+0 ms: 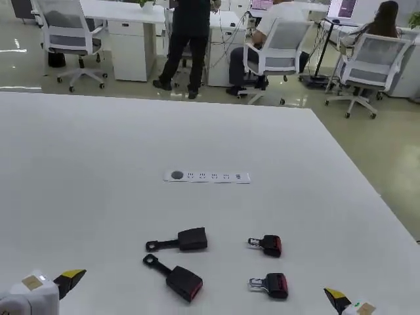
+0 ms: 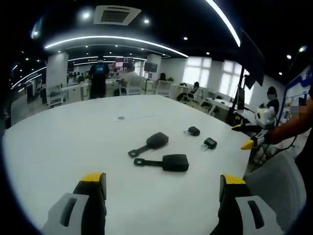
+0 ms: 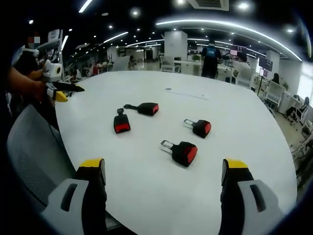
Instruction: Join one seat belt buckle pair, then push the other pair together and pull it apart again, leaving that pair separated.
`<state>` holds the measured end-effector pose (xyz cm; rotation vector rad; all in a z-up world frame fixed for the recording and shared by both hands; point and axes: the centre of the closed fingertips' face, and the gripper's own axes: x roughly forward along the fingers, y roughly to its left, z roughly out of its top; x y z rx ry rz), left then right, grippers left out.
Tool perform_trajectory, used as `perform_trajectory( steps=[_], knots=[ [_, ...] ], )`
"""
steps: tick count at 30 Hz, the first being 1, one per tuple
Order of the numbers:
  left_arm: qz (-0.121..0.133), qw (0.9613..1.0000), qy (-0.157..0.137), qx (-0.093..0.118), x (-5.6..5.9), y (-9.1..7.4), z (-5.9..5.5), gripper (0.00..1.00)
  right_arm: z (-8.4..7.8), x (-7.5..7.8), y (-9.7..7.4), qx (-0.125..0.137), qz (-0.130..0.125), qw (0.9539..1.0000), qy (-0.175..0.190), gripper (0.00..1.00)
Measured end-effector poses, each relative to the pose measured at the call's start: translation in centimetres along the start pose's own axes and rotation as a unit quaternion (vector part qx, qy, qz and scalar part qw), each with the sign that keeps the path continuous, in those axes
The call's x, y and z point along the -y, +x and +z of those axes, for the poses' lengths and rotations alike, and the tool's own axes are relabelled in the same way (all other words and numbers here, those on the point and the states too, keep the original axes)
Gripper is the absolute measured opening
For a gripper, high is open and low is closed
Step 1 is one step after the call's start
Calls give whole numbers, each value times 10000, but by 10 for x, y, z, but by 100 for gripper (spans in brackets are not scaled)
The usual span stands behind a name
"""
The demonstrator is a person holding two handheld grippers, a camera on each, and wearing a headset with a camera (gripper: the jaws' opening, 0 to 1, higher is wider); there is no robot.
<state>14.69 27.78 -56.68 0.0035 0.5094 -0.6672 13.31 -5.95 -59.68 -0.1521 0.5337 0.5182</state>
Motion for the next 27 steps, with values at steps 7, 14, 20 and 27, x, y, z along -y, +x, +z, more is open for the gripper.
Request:
perform_trajectory(
  steps=[7, 14, 20, 27],
  knots=[
    [0, 10000, 2, 4, -2, 1, 0, 99, 2, 0, 0, 4, 16, 10000, 7, 100],
    [-5, 10000, -22, -8, 0, 1, -4, 99, 4, -3, 2, 11, 29, 10000, 0, 100],
    [26, 10000, -51, 5, 0, -1, -4, 99, 1, -4, 2, -11, 46, 10000, 18, 100],
    [40, 10000, -73, -7, 2, -2, -5, 99, 1, -7, 1, -18, 58, 10000, 32, 100]
  ],
)
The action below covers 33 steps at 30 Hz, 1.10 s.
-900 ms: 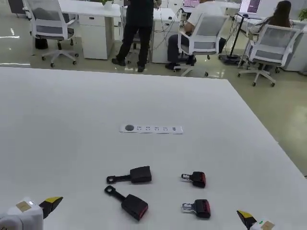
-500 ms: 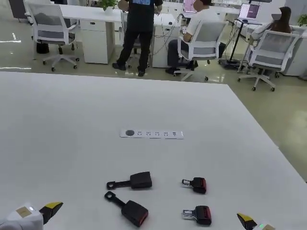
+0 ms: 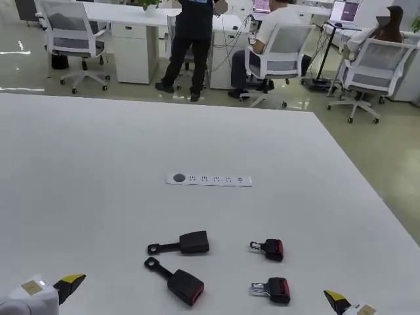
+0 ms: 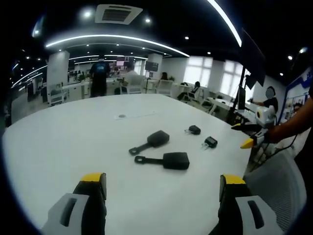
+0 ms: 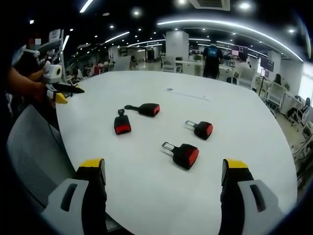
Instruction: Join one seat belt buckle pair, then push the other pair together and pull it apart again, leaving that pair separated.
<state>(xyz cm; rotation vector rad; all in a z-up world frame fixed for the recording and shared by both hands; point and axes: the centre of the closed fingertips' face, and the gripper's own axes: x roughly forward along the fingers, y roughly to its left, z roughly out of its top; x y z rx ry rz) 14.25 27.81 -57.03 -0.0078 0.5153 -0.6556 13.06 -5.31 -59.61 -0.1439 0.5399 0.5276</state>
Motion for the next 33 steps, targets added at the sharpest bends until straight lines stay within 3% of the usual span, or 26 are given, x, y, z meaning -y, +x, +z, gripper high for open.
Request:
perform_trajectory(
  steps=[9, 19, 26, 33],
  knots=[
    [-29, 10000, -10, -19, 6, -1, -1, 99, -1, 0, 2, 9, 27, 10000, 6, 100],
    [-32, 10000, 0, -8, 3, 0, 1, 99, -1, 1, 1, 5, -1, 10000, 19, 99],
    [-43, 10000, 4, 3, -6, 3, -3, 99, 1, 0, 1, 14, -3, 10000, 20, 99],
    [-37, 10000, 10, -17, -1, 1, -2, 99, 0, -1, 0, -2, 10, 10000, 20, 99]
  ],
)
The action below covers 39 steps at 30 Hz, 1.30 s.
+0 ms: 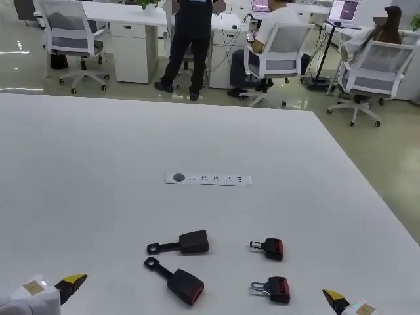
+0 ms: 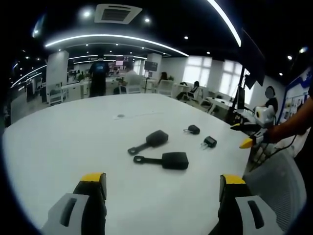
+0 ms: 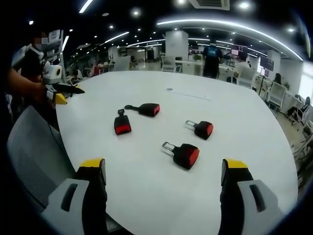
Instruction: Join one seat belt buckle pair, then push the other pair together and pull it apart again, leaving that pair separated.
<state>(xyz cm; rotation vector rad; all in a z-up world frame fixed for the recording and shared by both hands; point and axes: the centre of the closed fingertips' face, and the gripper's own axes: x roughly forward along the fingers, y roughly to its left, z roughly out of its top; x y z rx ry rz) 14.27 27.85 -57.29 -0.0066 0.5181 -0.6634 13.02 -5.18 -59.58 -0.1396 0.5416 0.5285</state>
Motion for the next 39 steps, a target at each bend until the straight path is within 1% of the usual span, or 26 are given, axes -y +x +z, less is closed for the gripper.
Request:
perform_trajectory(
  steps=[3, 6, 7, 13, 18, 21, 25, 33, 39],
  knots=[
    [3, 10000, -7, -8, -2, 0, -2, 99, 1, 0, -1, -4, -1, 10000, 4, 99],
    [-1, 10000, 2, -20, 0, -1, -2, 99, 0, 1, -1, -14, 3, 10000, -5, 99],
    [-3, 10000, 3, -24, 3, -1, -1, 99, 0, 1, -1, -16, 3, 10000, -2, 99],
    [-21, 10000, 12, -34, 4, 1, 0, 99, 0, 2, -1, -26, 9, 10000, -10, 99],
    [-48, 10000, 16, -53, 3, 1, -2, 98, -2, 3, 2, -25, 15, 10000, -9, 98],
    [-52, 10000, 27, -63, 4, 2, -2, 98, -1, 3, 2, -13, 15, 10000, -12, 98],
    [-60, 10000, 39, -59, 0, 4, -3, 98, 0, 3, 2, -15, 20, 10000, -20, 98],
    [-48, 10000, 27, -39, 3, 3, 0, 98, 1, 1, 2, -4, 30, 10000, 6, 98],
    [-43, 10000, 11, -36, 4, 4, 1, 98, 0, 3, 2, -24, 22, 10000, 17, 98]
  ],
)
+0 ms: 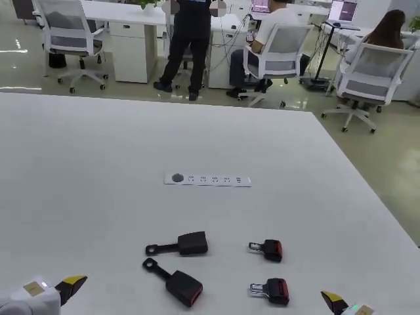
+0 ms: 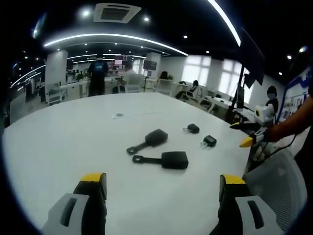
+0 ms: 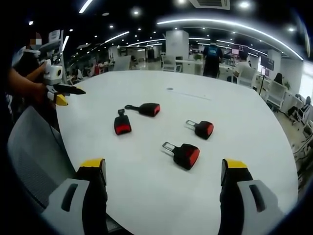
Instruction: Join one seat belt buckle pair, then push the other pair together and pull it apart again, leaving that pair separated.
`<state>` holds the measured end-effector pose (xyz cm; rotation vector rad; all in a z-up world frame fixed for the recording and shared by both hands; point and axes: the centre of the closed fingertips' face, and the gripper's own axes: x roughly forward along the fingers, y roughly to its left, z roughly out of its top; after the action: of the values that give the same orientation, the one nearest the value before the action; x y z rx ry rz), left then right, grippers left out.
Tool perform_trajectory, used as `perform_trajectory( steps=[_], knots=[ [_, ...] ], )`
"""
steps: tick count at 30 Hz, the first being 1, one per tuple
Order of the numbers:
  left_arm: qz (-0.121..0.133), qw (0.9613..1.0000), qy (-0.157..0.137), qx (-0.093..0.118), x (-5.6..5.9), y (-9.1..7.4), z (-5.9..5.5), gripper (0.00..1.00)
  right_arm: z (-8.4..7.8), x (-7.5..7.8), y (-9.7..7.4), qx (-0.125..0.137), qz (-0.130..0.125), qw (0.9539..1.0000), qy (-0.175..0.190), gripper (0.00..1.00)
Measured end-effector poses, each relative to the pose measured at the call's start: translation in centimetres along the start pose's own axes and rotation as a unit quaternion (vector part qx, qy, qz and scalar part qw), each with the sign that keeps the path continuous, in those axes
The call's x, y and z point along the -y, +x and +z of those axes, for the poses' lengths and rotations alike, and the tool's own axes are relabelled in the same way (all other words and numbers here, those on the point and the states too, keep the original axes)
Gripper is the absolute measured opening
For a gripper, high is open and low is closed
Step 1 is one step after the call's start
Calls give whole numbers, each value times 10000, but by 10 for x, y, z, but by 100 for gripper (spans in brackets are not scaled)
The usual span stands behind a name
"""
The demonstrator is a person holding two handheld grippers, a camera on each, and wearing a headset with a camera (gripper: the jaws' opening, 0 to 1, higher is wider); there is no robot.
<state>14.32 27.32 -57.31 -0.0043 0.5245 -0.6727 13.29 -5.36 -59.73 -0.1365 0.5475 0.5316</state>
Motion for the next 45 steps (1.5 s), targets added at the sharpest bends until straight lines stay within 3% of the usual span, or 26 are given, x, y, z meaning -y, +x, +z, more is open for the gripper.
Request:
perform_trajectory(
  steps=[24, 45],
  knots=[
    [-79, 9999, 33, -59, -3, 12, 1, 98, -5, 8, 12, -84, 30, 10000, -10, 97],
    [-268, 9989, 264, -288, -3, 32, 1, 97, 0, 13, 28, -194, 167, 9996, -98, 95]
  ],
)
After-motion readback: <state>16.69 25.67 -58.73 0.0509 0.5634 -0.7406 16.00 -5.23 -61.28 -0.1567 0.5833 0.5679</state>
